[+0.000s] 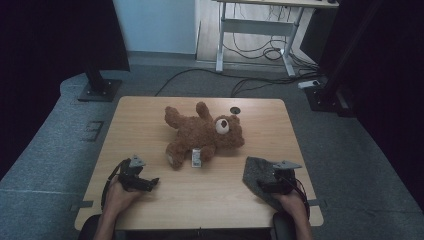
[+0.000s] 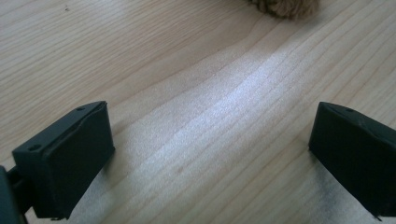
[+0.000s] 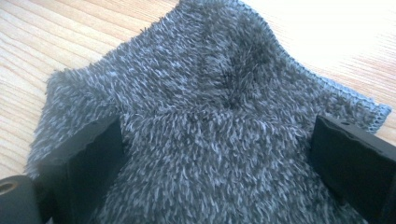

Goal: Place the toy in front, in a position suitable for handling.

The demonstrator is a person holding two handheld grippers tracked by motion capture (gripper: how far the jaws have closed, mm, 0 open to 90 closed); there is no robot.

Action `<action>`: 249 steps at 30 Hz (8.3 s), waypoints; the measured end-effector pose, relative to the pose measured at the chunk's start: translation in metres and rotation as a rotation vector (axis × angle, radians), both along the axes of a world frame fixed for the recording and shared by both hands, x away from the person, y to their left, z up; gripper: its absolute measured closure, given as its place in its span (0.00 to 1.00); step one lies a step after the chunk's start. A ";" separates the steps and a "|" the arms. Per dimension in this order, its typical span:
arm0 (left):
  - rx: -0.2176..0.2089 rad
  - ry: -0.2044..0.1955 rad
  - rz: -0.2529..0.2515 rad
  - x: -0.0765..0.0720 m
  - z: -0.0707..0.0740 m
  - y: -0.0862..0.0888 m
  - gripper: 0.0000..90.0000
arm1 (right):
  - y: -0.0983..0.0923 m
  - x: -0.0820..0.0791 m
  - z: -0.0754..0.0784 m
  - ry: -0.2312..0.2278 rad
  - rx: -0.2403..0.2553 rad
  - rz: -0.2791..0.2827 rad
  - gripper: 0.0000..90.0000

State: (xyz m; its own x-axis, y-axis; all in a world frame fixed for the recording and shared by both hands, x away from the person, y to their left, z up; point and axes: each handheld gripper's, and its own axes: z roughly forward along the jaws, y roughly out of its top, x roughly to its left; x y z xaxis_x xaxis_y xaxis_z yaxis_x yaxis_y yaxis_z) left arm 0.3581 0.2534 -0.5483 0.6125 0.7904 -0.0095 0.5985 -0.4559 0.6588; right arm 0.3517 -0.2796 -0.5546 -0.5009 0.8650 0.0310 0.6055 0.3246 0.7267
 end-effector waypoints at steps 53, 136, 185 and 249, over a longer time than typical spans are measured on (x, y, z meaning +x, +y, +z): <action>-0.061 -0.048 -0.046 -0.003 0.017 -0.008 0.17 | 0.015 0.014 0.044 -0.026 0.058 0.061 0.12; -0.146 -0.082 -0.178 -0.004 0.056 -0.048 0.73 | 0.086 0.043 0.072 -0.069 -0.029 0.240 0.87; -0.238 -0.076 -0.196 -0.018 0.020 -0.040 0.59 | 0.014 0.003 0.018 0.155 -0.129 0.079 0.19; -0.239 -0.068 -0.192 -0.017 0.014 -0.039 0.62 | 0.111 0.049 0.150 -0.097 0.012 0.310 0.85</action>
State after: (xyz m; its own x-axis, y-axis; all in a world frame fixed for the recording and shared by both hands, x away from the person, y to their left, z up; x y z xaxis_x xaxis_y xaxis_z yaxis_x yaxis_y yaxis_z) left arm 0.3416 0.2141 -0.5345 0.7559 0.6407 -0.1346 0.4673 -0.3840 0.7963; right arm 0.4004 -0.1686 -0.4051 -0.7415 0.6707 -0.0206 0.4072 0.4741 0.7806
